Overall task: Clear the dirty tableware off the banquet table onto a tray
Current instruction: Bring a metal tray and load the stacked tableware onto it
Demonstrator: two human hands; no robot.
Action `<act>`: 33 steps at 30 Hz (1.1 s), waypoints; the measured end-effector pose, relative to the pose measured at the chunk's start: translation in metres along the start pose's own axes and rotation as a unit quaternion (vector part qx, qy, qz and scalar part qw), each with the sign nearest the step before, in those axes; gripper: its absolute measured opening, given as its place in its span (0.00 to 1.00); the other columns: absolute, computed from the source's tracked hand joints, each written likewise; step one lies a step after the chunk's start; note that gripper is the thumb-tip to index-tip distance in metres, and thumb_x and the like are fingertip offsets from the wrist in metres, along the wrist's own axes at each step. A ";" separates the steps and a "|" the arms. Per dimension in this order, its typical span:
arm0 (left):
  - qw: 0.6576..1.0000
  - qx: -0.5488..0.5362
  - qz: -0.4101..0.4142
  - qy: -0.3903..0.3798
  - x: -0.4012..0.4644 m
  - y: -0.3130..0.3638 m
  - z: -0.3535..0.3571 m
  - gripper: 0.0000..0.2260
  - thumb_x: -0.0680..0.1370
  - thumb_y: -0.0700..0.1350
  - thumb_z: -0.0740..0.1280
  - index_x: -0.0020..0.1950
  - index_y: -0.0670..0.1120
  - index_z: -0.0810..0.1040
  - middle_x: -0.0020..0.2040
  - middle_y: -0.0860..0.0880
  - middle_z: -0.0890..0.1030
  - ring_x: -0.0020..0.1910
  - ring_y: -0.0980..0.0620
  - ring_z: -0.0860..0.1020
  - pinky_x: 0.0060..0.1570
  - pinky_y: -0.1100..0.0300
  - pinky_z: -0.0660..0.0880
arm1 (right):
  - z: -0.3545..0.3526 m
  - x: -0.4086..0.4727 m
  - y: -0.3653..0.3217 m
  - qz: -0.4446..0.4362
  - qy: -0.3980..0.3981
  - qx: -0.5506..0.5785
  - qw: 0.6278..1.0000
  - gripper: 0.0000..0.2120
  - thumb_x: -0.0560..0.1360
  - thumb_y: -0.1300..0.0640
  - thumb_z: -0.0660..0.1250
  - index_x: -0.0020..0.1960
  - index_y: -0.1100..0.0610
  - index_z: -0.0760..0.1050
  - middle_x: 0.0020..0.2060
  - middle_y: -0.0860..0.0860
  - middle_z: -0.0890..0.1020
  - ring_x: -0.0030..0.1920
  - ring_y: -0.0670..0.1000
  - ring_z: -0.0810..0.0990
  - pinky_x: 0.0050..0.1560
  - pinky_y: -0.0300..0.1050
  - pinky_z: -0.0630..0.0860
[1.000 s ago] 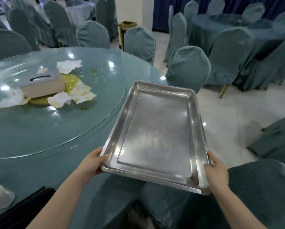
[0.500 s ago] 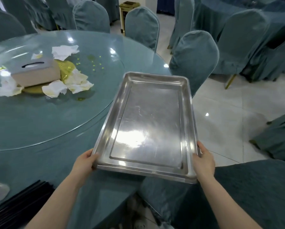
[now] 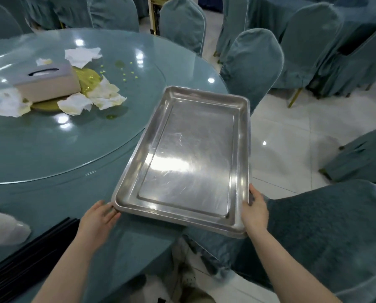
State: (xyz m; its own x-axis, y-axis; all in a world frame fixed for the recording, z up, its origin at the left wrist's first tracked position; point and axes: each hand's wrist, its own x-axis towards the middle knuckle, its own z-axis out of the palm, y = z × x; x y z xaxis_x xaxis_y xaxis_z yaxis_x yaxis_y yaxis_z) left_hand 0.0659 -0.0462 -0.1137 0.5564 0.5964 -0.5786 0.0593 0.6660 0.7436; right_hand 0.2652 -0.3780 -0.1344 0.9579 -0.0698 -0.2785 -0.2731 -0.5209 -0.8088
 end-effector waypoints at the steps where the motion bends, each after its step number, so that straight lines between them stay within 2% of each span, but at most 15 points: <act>1: 1.000 -0.018 -0.003 0.018 -0.005 0.002 -0.006 0.17 0.71 0.32 0.68 0.58 0.39 0.70 0.51 0.39 0.81 0.48 0.41 0.81 0.57 0.49 0.76 | 0.003 -0.010 0.001 0.009 0.003 -0.001 1.000 0.25 0.78 0.58 0.63 0.72 0.43 0.65 0.66 0.45 0.75 0.38 0.37 0.75 0.37 0.38 0.76; 3: 0.998 -0.026 -0.012 0.052 -0.011 0.008 -0.023 0.19 0.80 0.33 0.57 0.71 0.39 0.63 0.64 0.36 0.72 0.60 0.37 0.74 0.64 0.46 0.68 | 0.010 -0.032 -0.001 0.023 0.002 0.005 1.000 0.26 0.78 0.58 0.64 0.73 0.43 0.64 0.66 0.45 0.75 0.38 0.41 0.79 0.34 0.39 0.77; 5: 0.999 -0.021 -0.006 0.042 -0.016 0.016 -0.043 0.20 0.81 0.34 0.54 0.74 0.40 0.60 0.66 0.35 0.70 0.60 0.37 0.73 0.62 0.48 0.69 | 0.018 -0.054 -0.004 0.031 -0.006 0.019 0.999 0.26 0.77 0.58 0.65 0.73 0.44 0.64 0.65 0.46 0.76 0.39 0.45 0.81 0.34 0.41 0.78; 8: 0.997 0.074 0.012 -0.003 -0.031 0.036 -0.065 0.16 0.81 0.34 0.53 0.69 0.42 0.64 0.61 0.36 0.74 0.53 0.44 0.79 0.60 0.49 0.74 | 0.033 -0.083 -0.008 0.055 -0.015 0.043 0.997 0.30 0.77 0.62 0.64 0.75 0.44 0.62 0.62 0.47 0.77 0.46 0.50 0.81 0.40 0.44 0.80; 12: 0.972 0.222 0.070 -0.021 -0.053 0.054 -0.092 0.14 0.81 0.37 0.59 0.66 0.43 0.71 0.58 0.44 0.78 0.59 0.47 0.75 0.61 0.53 0.68 | 0.050 -0.118 -0.013 0.081 -0.003 0.067 0.994 0.34 0.76 0.67 0.62 0.76 0.44 0.59 0.67 0.48 0.74 0.40 0.52 0.81 0.44 0.50 0.81; 16: 0.962 0.257 0.091 -0.026 -0.070 0.070 -0.124 0.14 0.81 0.36 0.58 0.66 0.43 0.72 0.58 0.44 0.79 0.59 0.47 0.75 0.61 0.52 0.68 | 0.058 -0.141 -0.018 0.095 0.007 0.105 0.990 0.30 0.74 0.66 0.62 0.73 0.47 0.66 0.54 0.46 0.82 0.40 0.51 0.80 0.40 0.46 0.78; 18: 0.961 0.261 0.087 -0.026 -0.075 0.075 -0.142 0.13 0.81 0.36 0.58 0.65 0.43 0.73 0.57 0.44 0.79 0.58 0.46 0.76 0.62 0.51 0.69 | 0.062 -0.153 -0.024 0.079 0.024 0.063 0.995 0.23 0.75 0.61 0.63 0.70 0.50 0.71 0.59 0.49 0.81 0.46 0.52 0.81 0.41 0.44 0.76; 20: 0.965 0.247 0.083 -0.022 -0.079 0.076 -0.159 0.12 0.81 0.36 0.57 0.63 0.44 0.73 0.58 0.43 0.79 0.57 0.45 0.76 0.60 0.52 0.69 | 0.068 -0.163 -0.032 0.060 0.037 -0.002 0.998 0.21 0.77 0.57 0.62 0.70 0.51 0.70 0.66 0.52 0.75 0.53 0.54 0.79 0.44 0.46 0.76; 23: 0.971 0.226 0.082 -0.005 -0.085 0.076 -0.184 0.11 0.81 0.35 0.57 0.61 0.43 0.73 0.57 0.41 0.79 0.55 0.44 0.76 0.57 0.52 0.69 | 0.087 -0.180 -0.042 -0.007 0.029 -0.085 0.996 0.23 0.78 0.59 0.61 0.72 0.49 0.65 0.74 0.52 0.64 0.70 0.57 0.69 0.63 0.56 0.73; 24: 0.972 0.219 0.085 0.002 -0.087 0.078 -0.194 0.12 0.81 0.35 0.57 0.62 0.42 0.73 0.57 0.41 0.79 0.55 0.44 0.76 0.57 0.53 0.69 | 0.098 -0.185 -0.047 -0.036 0.016 -0.100 0.994 0.24 0.78 0.59 0.61 0.73 0.49 0.65 0.75 0.51 0.62 0.71 0.56 0.67 0.65 0.57 0.71; 27: 0.975 0.207 0.084 0.016 -0.091 0.079 -0.212 0.13 0.81 0.34 0.56 0.64 0.40 0.73 0.57 0.41 0.78 0.53 0.43 0.76 0.54 0.54 0.71 | 0.124 -0.200 -0.061 -0.089 -0.048 -0.104 0.989 0.24 0.78 0.57 0.61 0.73 0.46 0.63 0.74 0.46 0.64 0.62 0.52 0.75 0.65 0.54 0.72; 28: 0.976 0.201 0.083 0.023 -0.092 0.081 -0.219 0.12 0.81 0.34 0.56 0.63 0.40 0.73 0.57 0.40 0.78 0.54 0.43 0.76 0.55 0.53 0.70 | 0.135 -0.205 -0.066 -0.117 -0.078 -0.119 0.983 0.24 0.78 0.57 0.61 0.73 0.46 0.63 0.74 0.46 0.64 0.63 0.51 0.74 0.68 0.49 0.68; 30: 0.976 0.198 0.083 0.038 -0.093 0.085 -0.230 0.12 0.81 0.34 0.56 0.61 0.41 0.73 0.57 0.40 0.79 0.54 0.43 0.76 0.56 0.54 0.70 | 0.160 -0.217 -0.077 -0.200 -0.139 -0.172 0.955 0.25 0.77 0.57 0.63 0.73 0.48 0.64 0.73 0.45 0.66 0.71 0.49 0.66 0.67 0.39 0.59; 31: 0.974 0.204 0.089 0.043 -0.093 0.087 -0.236 0.11 0.81 0.34 0.57 0.61 0.41 0.73 0.56 0.40 0.79 0.53 0.43 0.77 0.53 0.57 0.72 | 0.175 -0.224 -0.082 -0.252 -0.175 -0.206 0.929 0.26 0.77 0.56 0.64 0.73 0.49 0.63 0.73 0.45 0.66 0.73 0.48 0.62 0.67 0.38 0.58; 33: 0.960 0.250 0.113 0.054 -0.092 0.086 -0.244 0.11 0.79 0.32 0.60 0.58 0.42 0.75 0.55 0.40 0.81 0.52 0.43 0.78 0.45 0.68 0.76 | 0.208 -0.239 -0.092 -0.342 -0.263 -0.284 0.856 0.29 0.77 0.56 0.63 0.76 0.51 0.59 0.75 0.46 0.62 0.76 0.47 0.54 0.71 0.40 0.55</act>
State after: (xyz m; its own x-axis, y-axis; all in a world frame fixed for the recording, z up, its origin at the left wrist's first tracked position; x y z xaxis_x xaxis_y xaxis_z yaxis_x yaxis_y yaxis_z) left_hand -0.1823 0.0652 -0.0779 0.5148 0.7613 -0.3943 0.3531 0.2309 0.9067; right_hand 0.0430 -0.1362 -0.1015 0.6631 0.7319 -0.1571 0.5658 -0.6275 -0.5349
